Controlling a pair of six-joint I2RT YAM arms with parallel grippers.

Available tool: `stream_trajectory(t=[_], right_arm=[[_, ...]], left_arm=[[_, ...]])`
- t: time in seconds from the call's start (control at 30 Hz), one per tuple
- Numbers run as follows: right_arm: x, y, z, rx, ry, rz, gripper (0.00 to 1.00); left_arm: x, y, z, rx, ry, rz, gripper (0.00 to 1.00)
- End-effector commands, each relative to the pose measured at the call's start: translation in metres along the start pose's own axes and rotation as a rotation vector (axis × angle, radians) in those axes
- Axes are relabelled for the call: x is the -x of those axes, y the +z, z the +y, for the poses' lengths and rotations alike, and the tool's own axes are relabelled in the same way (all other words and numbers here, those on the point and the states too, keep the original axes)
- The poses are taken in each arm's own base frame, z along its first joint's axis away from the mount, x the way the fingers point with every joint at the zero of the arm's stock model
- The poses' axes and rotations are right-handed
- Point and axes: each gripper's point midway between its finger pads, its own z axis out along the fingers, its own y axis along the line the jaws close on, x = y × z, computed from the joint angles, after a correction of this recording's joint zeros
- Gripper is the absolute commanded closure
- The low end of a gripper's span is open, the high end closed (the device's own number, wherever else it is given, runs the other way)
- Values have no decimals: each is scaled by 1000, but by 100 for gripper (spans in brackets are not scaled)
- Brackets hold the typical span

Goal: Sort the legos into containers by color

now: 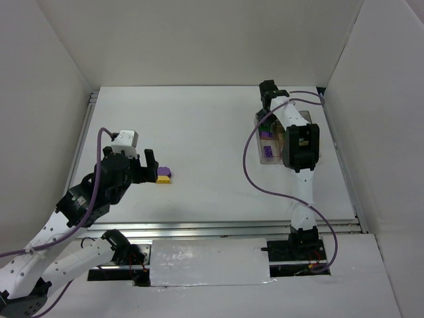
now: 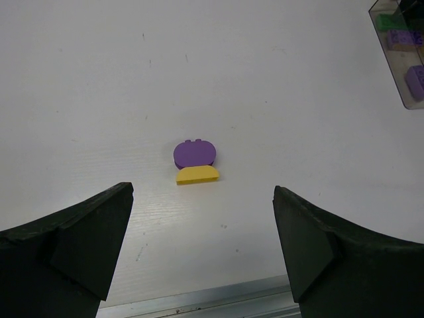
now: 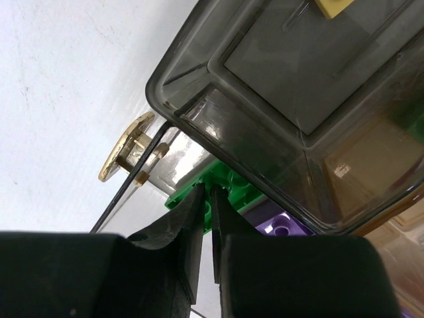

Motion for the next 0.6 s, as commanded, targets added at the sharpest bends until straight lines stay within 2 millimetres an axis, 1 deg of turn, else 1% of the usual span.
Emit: stream_trajectory(t=[0.0,0.03,0.07,0.13,0.2,0.23,0.3,0.33,0.4,0.53,0.57], right_arm=[[-1,-2,-2,5,20,12,85],[-5,2,-4,10,23,14,85],[-2,-4,-3,22,32,4,85],[-5,-1,-6,27,36,3,86],[-4,-3,-7,32,44,2,85],[-4,-4,-5,43,43,3,95],[-4,-9,2,77,42,9,96],[-4,-9,4,89,49,12,100],[-4,-11,8,100,54,16,100],[-4,-8,3,76,49,22,100],[-4,-11,3,80,45,20,100]], left_arm=[[11,3,-4,-15,-6,-38,0],[11,3,-5,-15,-4,-37,0],[10,4,-5,-15,-3,-33,0],[10,5,-5,-15,-4,-32,0],[10,6,-5,-12,-3,-31,0],[10,6,-4,-10,-5,-30,0],[9,8,-4,-5,-2,-23,1],[9,8,-4,-4,-4,-25,0],[8,9,-3,0,-1,-19,0],[8,9,-1,8,-6,-22,0],[8,9,-1,7,-6,-23,0]])
